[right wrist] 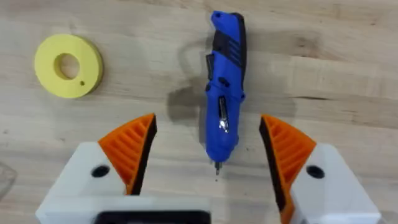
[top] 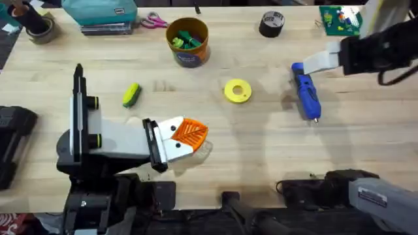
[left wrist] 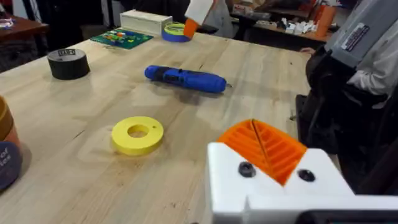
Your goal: Pick up the gripper from the table and insert it into the empty holder that is missing its gripper. Then pick up a screw, insert it into the mounting hole, and use the screwdriver to tighten it. Finally, clean up the table by picking up the vegetable and placing it into the bucket.
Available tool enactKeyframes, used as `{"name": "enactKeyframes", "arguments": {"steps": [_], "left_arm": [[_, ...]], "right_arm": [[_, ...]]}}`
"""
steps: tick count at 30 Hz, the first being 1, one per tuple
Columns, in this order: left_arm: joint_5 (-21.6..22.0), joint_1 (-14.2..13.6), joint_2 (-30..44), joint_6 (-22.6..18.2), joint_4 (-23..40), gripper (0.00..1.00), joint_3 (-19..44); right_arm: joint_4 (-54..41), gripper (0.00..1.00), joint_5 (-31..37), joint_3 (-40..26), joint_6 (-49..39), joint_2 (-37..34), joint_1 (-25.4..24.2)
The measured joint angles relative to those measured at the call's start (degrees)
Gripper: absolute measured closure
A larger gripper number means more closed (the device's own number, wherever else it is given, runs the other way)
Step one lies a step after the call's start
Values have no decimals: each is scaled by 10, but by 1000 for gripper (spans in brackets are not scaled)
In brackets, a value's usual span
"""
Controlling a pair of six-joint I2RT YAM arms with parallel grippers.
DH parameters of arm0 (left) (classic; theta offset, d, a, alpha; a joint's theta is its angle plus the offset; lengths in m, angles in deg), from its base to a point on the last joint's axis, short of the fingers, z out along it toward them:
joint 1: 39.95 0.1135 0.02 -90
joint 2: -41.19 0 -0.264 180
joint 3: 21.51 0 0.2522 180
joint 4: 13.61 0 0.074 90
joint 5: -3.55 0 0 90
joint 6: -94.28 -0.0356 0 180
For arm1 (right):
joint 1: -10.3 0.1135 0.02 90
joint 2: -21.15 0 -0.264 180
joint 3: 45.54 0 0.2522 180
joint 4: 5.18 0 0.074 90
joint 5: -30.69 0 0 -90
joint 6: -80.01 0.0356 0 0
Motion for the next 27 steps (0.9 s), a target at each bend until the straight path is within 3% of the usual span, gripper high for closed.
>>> {"name": "enactKeyframes", "arguments": {"steps": [14,27], "left_arm": [[0,0,0,0,0,997,0],[0,0,0,0,0,997,0]], "right_arm": [[67,4,0,12,-18,-173,-7],[117,3,0,12,-53,-259,-47]]}}
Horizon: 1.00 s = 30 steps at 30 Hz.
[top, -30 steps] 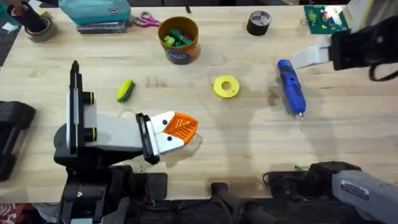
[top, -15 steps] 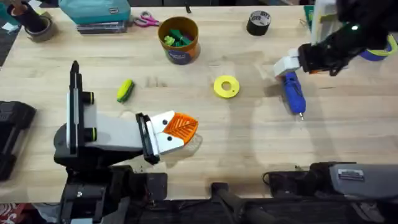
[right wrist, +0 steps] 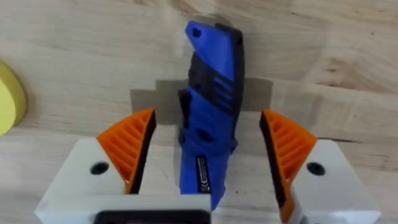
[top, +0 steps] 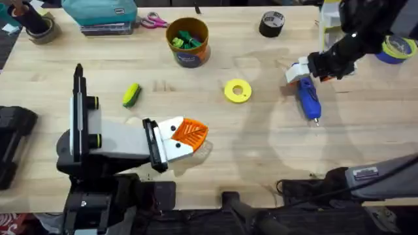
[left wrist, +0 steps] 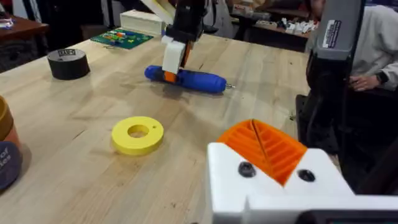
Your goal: Pick up the gripper from the table and insert it into the empty holder that is missing its gripper. Then pick up a screw, insert it into the mounting hole, and use the screwdriver to tighten it. Finally, clean up the table by picking up the vegetable and placing it into the bucket.
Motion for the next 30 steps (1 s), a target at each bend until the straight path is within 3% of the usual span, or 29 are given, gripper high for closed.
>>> {"name": "enactKeyframes", "arguments": {"steps": [10,26,30], "left_arm": [[0,0,0,0,0,997,0],[0,0,0,0,0,997,0],[0,0,0,0,0,997,0]], "right_arm": [[31,4,0,0,-13,-55,0],[52,4,3,0,-15,-69,0],[53,102,8,0,-18,-70,0]]}}
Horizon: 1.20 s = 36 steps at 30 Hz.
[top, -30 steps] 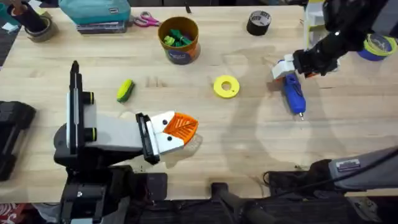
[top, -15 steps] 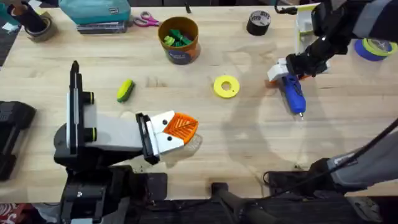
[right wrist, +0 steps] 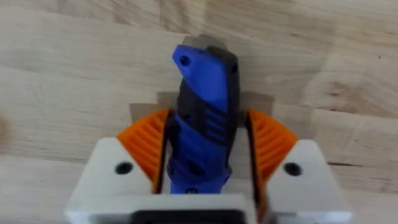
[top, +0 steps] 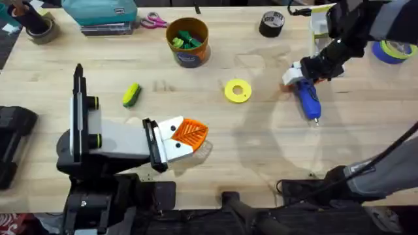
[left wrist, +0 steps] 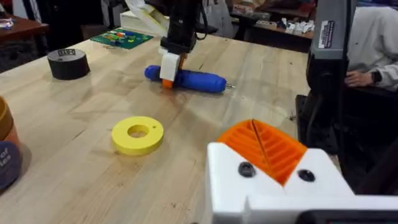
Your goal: Pick up the gripper from the table and insert it into the empty holder that is missing its gripper. Then pick up a screw, insert it into the mounting hole, and use the screwdriver to tighten it. Finally, clean up the table by picking up the vegetable and placing it into the bucket.
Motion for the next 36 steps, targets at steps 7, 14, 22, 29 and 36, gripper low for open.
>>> {"name": "enactKeyframes", "arguments": {"steps": [7,14,22,29,36], "left_arm": [[0,0,0,0,0,997,0],[0,0,0,0,0,997,0],[0,0,0,0,0,997,0],[0,0,0,0,0,997,0],[0,0,0,0,0,997,0]], "right_arm": [[3,744,5,0,-1,-1,-1],[3,976,6,0,-1,-5,-2],[-7,976,5,-4,-1,-5,-2],[-61,976,2,-38,6,12,-2],[-79,976,1,-85,23,129,-2]]}}
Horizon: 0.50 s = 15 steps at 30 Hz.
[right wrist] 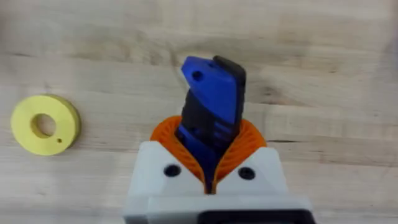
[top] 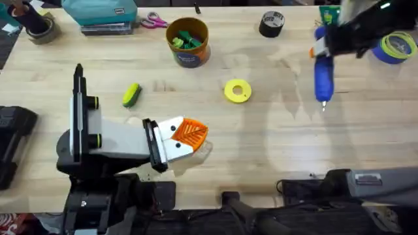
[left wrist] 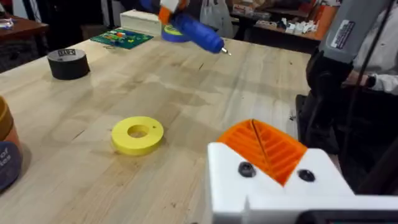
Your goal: Pick up the gripper from the table and insert it into the empty holder that is missing its gripper. Then pick up a screw, insert it into the mounting hole, and use the screwdriver to tighten it. Finally, clean up the table by picking up the vegetable and placing it into the bucket.
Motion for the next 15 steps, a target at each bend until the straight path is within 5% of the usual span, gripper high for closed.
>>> {"name": "enactKeyframes", "arguments": {"steps": [15], "left_arm": [[0,0,0,0,0,997,0]], "right_arm": [[12,976,-60,-4,60,243,0]]}}
